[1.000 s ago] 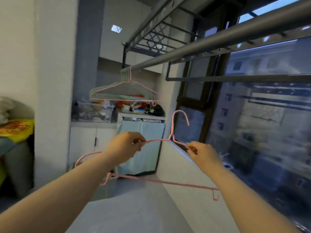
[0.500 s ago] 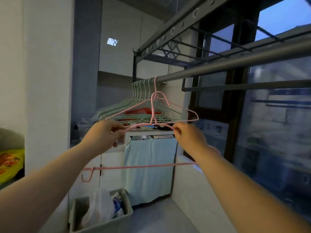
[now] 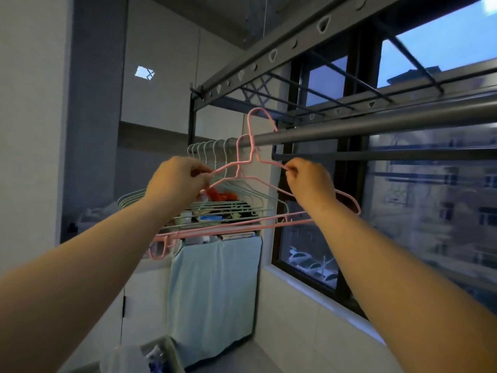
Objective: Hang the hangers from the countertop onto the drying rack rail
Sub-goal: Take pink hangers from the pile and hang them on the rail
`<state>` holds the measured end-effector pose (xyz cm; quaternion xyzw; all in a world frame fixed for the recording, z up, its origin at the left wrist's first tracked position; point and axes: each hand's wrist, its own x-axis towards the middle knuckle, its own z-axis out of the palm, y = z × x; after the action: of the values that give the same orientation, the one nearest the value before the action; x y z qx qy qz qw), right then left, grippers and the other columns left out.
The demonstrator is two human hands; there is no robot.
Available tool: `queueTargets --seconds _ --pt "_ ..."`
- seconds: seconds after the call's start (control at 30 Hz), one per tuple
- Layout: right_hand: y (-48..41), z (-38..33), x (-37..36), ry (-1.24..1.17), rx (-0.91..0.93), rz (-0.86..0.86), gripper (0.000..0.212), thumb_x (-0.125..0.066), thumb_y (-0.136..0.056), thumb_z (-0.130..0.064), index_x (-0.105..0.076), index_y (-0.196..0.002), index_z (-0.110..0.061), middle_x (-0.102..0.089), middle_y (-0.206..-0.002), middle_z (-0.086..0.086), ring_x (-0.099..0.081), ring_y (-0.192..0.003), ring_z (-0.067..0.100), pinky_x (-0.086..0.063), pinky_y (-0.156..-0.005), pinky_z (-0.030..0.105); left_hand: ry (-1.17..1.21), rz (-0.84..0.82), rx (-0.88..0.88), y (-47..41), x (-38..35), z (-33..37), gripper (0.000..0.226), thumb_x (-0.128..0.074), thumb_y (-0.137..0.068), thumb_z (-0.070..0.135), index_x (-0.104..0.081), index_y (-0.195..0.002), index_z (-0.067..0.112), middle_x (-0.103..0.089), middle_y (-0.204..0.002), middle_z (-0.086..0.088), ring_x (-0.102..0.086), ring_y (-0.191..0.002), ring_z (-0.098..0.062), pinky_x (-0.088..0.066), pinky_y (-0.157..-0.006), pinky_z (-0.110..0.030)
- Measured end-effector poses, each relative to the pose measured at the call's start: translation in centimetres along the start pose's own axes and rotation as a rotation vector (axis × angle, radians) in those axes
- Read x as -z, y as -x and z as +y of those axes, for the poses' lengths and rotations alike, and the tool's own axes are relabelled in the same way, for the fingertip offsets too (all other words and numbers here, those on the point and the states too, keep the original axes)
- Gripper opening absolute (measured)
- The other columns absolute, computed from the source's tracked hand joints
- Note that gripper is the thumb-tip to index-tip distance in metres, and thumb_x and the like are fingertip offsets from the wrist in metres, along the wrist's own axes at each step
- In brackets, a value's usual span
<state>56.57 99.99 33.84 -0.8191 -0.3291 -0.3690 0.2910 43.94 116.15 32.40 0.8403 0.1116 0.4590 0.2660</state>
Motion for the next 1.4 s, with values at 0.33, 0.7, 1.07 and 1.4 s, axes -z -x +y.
queueTargets --seconds 0.33,0.7,1.07,1.4 --pt "-2.8 2.1 -2.2 0.018 -0.091 -0.069 0.029 -0.038 -0.099 -0.015 -0.054 -0.123 -0.011 -0.060 -0.117 0.012 -0.058 -0.105 0.026 -0.048 -0.089 0.038 0.061 -0.033 0.038 -2.7 -3.8 -0.9 0.021 -0.055 -0.090 0.016 -0.066 -0.106 0.009 -0.055 -0.062 0.007 -0.050 -0.052 -0.006 -0.036 -0.047 -0.014" --pt "-4.0 3.2 -4.9 0.039 -0.071 -0.166 0.029 -0.037 -0.099 -0.013 -0.054 -0.122 -0.010 -0.060 -0.116 0.012 -0.058 -0.104 0.026 -0.048 -0.088 0.037 0.043 -0.076 0.033 -3.4 -6.9 -2.2 0.012 -0.054 -0.090 0.017 -0.063 -0.088 0.024 -0.056 -0.064 0.008 -0.056 -0.056 -0.008 -0.040 -0.047 -0.021" --pt "-3.3 3.2 -5.1 0.093 0.005 -0.215 0.026 -0.041 -0.097 -0.011 -0.052 -0.120 -0.009 -0.059 -0.112 0.012 -0.056 -0.100 0.026 -0.047 -0.085 0.037 -0.058 -0.131 0.101 -2.7 -6.4 -2.4 0.020 -0.054 -0.090 0.022 -0.064 -0.105 0.012 -0.063 -0.081 -0.002 -0.055 -0.071 -0.019 -0.049 -0.071 -0.035" --pt "3.3 2.7 -0.4 0.210 -0.115 -0.196 0.021 -0.044 -0.095 -0.014 -0.056 -0.113 -0.012 -0.059 -0.111 0.008 -0.057 -0.096 0.021 -0.048 -0.081 0.033 0.102 0.065 -0.123 3.8 -3.2 0.0 0.038 -0.056 -0.088 0.013 -0.052 -0.126 0.010 -0.057 -0.124 -0.006 -0.050 -0.101 -0.009 -0.035 -0.086 -0.023"
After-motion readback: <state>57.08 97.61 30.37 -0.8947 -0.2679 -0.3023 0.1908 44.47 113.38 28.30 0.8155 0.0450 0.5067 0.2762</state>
